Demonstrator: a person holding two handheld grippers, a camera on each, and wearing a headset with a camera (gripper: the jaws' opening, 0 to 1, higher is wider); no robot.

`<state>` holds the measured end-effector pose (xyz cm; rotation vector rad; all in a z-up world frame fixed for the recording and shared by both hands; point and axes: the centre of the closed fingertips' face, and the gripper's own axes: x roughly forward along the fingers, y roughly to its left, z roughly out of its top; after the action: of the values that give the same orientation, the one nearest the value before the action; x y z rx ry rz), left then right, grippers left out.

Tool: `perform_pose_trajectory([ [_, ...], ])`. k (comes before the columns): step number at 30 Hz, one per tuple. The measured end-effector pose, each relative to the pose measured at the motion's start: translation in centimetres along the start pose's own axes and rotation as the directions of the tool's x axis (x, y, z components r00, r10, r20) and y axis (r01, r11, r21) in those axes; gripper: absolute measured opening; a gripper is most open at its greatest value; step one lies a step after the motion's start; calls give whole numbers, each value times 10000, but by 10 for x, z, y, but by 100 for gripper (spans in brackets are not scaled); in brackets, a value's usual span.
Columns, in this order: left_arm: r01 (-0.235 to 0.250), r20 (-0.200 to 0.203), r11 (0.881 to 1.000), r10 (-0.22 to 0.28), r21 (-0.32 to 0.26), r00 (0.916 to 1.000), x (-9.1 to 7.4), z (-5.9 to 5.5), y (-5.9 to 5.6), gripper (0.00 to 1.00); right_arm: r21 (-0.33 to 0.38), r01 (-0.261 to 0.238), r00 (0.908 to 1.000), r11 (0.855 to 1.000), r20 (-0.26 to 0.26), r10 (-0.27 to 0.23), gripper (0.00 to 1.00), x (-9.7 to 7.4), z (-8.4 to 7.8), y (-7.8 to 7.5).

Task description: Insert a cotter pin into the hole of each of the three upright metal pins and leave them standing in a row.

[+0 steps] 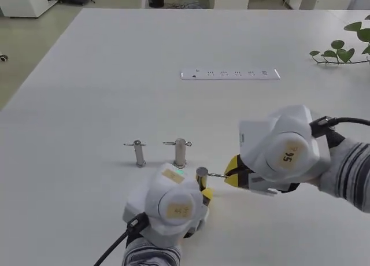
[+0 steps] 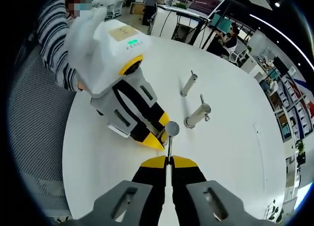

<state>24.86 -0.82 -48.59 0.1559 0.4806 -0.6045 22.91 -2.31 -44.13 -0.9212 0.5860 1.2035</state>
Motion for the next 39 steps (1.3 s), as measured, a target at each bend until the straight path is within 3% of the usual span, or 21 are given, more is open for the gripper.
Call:
perform_pose_trajectory([
  [4,-21,-1,10000,21,3,10000,0,0,0,10,-15,21,9995,10000,-301,-22,0,2,-5,-2],
  [18,-146,75,9998,147,-134,9999,2,0,1,10,-289,88,9999,9995,-90,-91,0,10,8,-5],
  [25,-303,89,9979,308,-577,9995,2,-1,2,11,-320,146,9998,9994,119,-142,0,13,12,-6],
  [30,-376,95,9974,383,-610,9992,2,-1,2,11,-282,154,9994,9995,319,-145,0,11,15,-6],
  [33,-402,101,9973,409,-607,9991,2,0,2,11,-315,187,9994,9993,297,-178,5,6,14,-6],
  [39,-509,106,9967,517,-637,9986,2,0,2,11,-229,293,9994,9993,203,-288,4,2,9,-9],
])
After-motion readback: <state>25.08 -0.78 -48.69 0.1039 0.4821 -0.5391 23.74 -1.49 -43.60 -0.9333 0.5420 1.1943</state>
